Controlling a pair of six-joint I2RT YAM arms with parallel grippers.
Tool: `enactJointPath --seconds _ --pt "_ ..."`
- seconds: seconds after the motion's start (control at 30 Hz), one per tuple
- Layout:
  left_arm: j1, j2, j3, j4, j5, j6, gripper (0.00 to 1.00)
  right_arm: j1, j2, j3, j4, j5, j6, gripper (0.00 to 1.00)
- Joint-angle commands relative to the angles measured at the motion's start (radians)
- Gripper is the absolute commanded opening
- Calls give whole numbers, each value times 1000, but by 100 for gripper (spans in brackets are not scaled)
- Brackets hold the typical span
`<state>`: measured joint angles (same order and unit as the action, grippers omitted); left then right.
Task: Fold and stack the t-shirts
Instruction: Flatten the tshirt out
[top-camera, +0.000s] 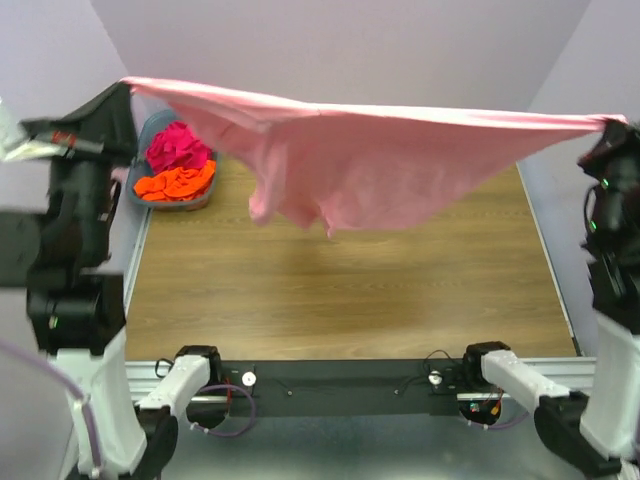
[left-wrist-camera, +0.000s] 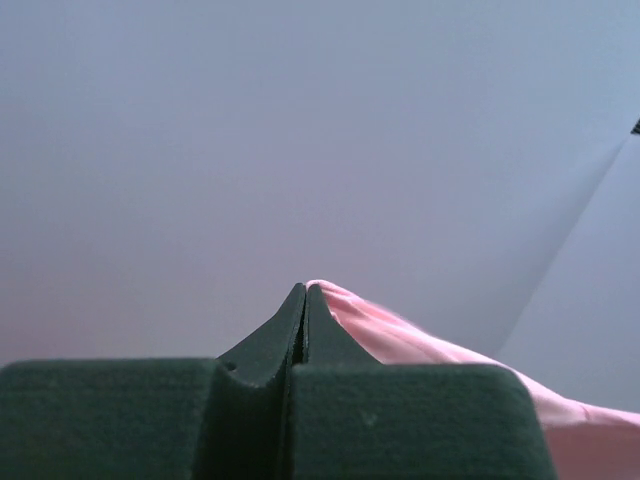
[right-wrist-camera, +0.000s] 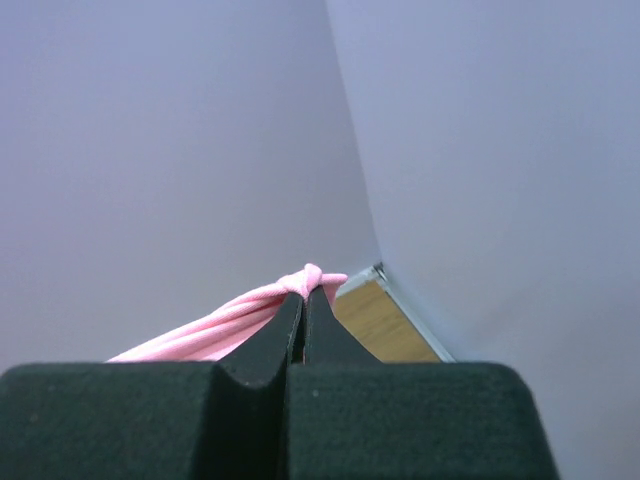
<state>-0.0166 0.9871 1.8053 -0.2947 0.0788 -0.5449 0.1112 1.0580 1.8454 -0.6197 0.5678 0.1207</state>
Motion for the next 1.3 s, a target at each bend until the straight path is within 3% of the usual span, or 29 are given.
enactJointPath --seconds 0.0,0.13,0.3,0.53,0.7,0.83,0.97,1.27 --pt "-2 -126 6 -89 -249 112 0 24 -150 -63 6 -14 -73 1" --pt "-16 -186 -52 -109 -286 138 0 41 -230 -124 5 -14 -96 1" --pt "-16 -114 -124 -77 -208 145 0 54 -199 -210 3 -20 -112 1" --pt "-17 116 -361 26 -123 132 0 54 -45 -466 28 49 -110 1" --pt "-31 421 -403 135 -88 134 0 53 158 -621 218 87 -96 1" --pt "-34 675 -325 160 -47 120 0 45 357 -701 408 63 -113 1" --pt "-34 904 -212 172 -25 89 0 7 606 -669 514 14 -113 1" --pt "-34 1159 34 138 32 86 0 -36 893 -451 541 -106 -162 1"
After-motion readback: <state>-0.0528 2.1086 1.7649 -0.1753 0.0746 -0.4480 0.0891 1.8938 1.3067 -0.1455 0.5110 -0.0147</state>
